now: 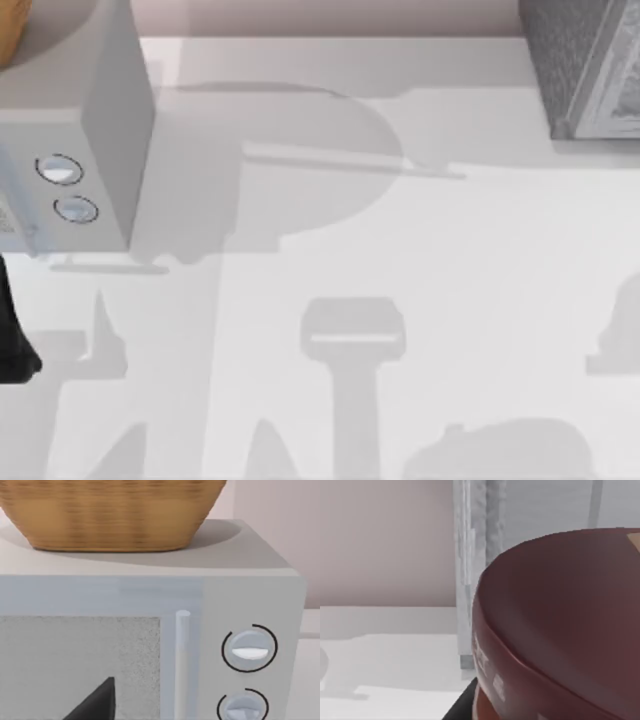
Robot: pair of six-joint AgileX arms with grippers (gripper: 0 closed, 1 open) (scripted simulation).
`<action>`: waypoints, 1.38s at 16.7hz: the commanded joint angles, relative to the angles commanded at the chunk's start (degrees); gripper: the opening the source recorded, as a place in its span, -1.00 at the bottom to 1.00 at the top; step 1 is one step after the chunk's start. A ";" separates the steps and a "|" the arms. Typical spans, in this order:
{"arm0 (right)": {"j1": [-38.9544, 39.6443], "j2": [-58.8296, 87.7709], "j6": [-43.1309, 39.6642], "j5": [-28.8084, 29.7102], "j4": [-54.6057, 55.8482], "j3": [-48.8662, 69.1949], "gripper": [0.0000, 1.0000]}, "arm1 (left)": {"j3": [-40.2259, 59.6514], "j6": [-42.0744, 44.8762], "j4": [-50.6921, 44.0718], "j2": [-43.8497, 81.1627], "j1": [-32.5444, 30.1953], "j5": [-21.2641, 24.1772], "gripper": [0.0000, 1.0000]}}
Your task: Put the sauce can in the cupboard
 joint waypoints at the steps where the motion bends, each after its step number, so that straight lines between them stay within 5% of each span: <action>1: 0.32 2.14 -0.07 0.30 -0.81 2.42 -1.00 | 0.00 0.00 0.00 0.00 0.00 0.00 1.00; 17: 8.63 61.24 0.08 9.02 -23.67 85.45 -1.00 | 0.00 0.00 0.00 0.00 0.00 0.00 1.00; 23: 10.23 73.33 0.96 10.95 -28.27 102.38 -1.00 | 0.00 0.00 0.00 0.00 0.00 0.00 1.00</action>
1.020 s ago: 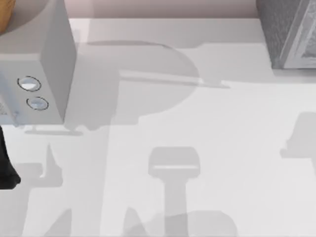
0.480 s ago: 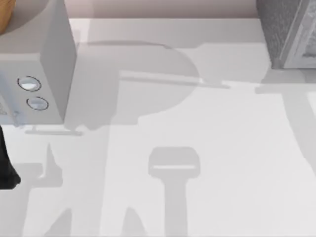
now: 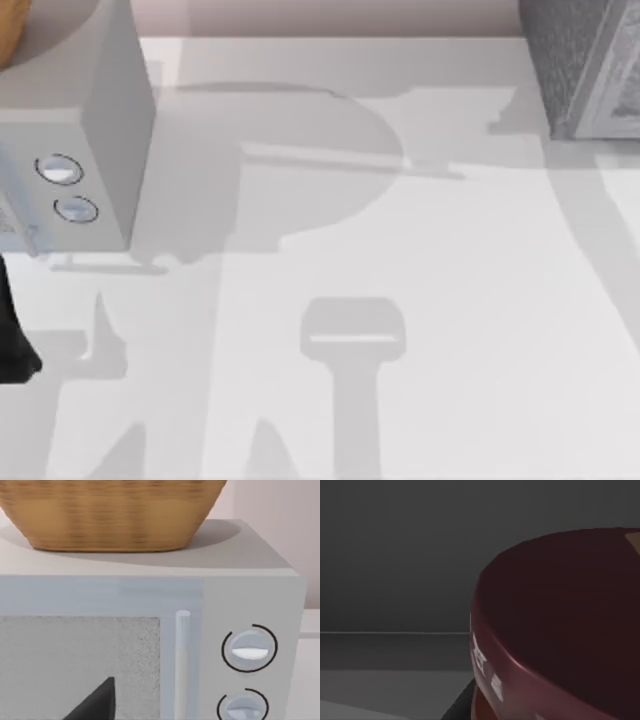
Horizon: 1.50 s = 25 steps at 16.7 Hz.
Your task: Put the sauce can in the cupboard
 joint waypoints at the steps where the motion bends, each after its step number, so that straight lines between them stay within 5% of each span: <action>1: 0.06 0.51 0.05 0.08 -0.19 0.69 -1.00 | 0.00 0.00 0.00 0.00 0.00 0.00 1.00; 8: -0.47 1.33 0.17 -0.22 0.03 1.41 -1.00 | 0.00 0.00 0.00 0.00 0.00 0.00 1.00; 18: -4.26 28.24 0.13 -3.63 3.55 23.92 -1.00 | 0.00 0.00 0.00 0.00 0.00 0.00 1.00; 24: -5.05 30.04 0.12 -4.41 4.44 25.69 -1.00 | 0.00 0.00 0.00 0.00 0.00 0.00 1.00; 25: -5.05 30.04 0.12 -4.41 4.44 25.69 -0.85 | 0.00 0.00 0.00 0.00 0.00 0.00 1.00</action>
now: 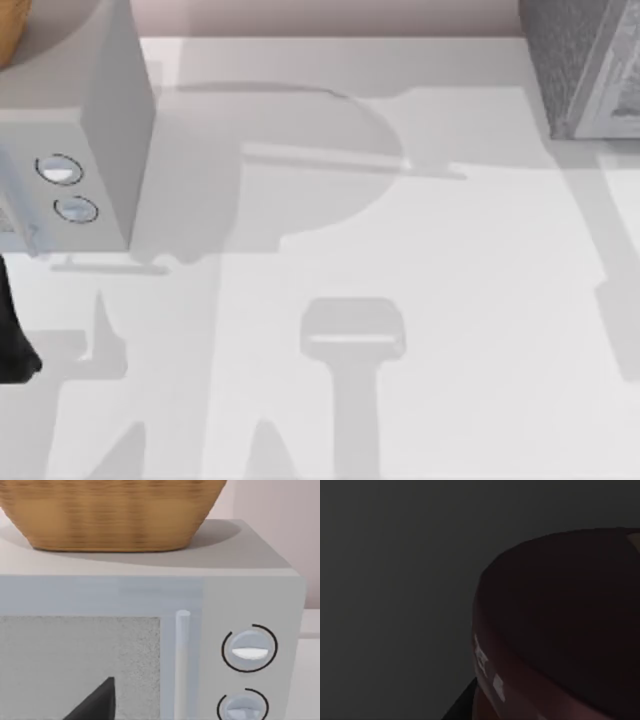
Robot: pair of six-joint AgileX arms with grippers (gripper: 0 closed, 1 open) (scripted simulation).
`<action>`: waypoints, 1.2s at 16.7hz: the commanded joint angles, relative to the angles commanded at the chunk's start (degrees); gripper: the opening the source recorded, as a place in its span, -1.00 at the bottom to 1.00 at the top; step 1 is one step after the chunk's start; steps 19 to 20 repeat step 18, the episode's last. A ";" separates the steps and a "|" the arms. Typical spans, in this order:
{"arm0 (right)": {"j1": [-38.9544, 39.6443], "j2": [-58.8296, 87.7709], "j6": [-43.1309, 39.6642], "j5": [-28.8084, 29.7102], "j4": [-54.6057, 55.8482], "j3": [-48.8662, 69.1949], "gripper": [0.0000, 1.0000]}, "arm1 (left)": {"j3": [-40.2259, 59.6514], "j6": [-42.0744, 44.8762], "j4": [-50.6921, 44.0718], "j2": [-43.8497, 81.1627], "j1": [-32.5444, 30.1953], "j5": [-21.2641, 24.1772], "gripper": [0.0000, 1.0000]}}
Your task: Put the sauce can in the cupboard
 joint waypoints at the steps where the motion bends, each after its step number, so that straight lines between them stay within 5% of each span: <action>1: 0.00 0.00 0.00 0.00 0.00 0.00 -0.70 | 0.00 0.00 0.00 0.00 0.00 0.00 1.00; 12: 0.00 0.00 0.00 0.00 0.00 0.00 0.96 | 0.00 0.00 0.00 0.00 0.00 0.00 1.00; 20: 0.00 0.00 0.00 0.00 0.00 0.00 1.00 | 0.00 0.00 0.00 0.00 0.00 0.00 1.00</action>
